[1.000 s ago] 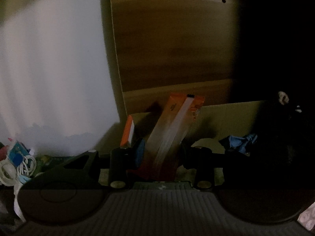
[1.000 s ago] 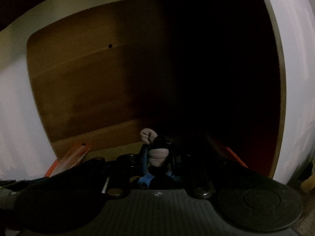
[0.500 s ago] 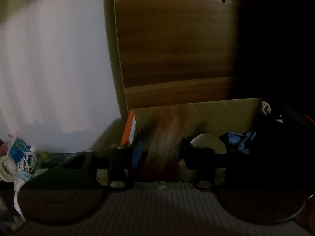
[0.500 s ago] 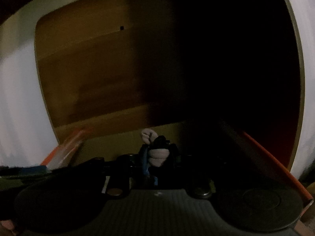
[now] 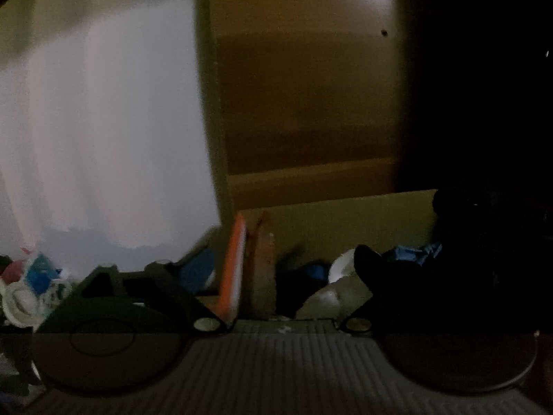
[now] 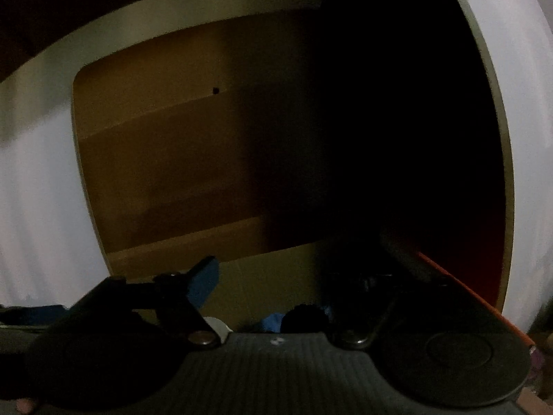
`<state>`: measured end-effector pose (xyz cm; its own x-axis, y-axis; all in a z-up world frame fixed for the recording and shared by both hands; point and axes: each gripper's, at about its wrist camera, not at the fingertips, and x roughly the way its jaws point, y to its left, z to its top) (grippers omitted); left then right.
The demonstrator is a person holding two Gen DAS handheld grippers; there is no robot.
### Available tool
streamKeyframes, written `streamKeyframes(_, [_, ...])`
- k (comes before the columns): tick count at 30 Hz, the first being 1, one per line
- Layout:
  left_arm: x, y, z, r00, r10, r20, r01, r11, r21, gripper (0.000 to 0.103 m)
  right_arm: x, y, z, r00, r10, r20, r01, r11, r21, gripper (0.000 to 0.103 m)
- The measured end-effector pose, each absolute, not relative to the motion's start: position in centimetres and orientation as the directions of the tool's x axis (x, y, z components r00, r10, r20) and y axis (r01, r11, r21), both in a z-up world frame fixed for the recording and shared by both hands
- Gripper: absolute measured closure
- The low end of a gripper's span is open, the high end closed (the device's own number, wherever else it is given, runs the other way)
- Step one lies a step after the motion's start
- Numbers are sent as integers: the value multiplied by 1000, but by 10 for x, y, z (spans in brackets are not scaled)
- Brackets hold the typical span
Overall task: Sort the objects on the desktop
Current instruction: 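Withdraw both tools from the orange box back over the table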
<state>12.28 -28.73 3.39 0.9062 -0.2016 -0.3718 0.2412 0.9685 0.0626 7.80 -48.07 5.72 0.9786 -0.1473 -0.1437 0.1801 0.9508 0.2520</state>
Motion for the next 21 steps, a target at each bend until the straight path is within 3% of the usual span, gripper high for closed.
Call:
streamKeyframes(6, [97, -245, 51, 926, -186, -329, 213, 976, 50, 10, 79, -466, 63, 993, -92, -78, 110, 957, 268, 25])
streamKeyframes(10, [79, -206, 59, 940, -146, -309, 165, 986, 35, 7, 63, -448, 77, 997, -53, -49, 65, 955, 288, 17])
streamKeyframes(21, [37, -113, 44, 967, 26, -252, -9, 998, 65, 3, 9, -342, 88, 988, 138, -64, -117, 960, 255, 11])
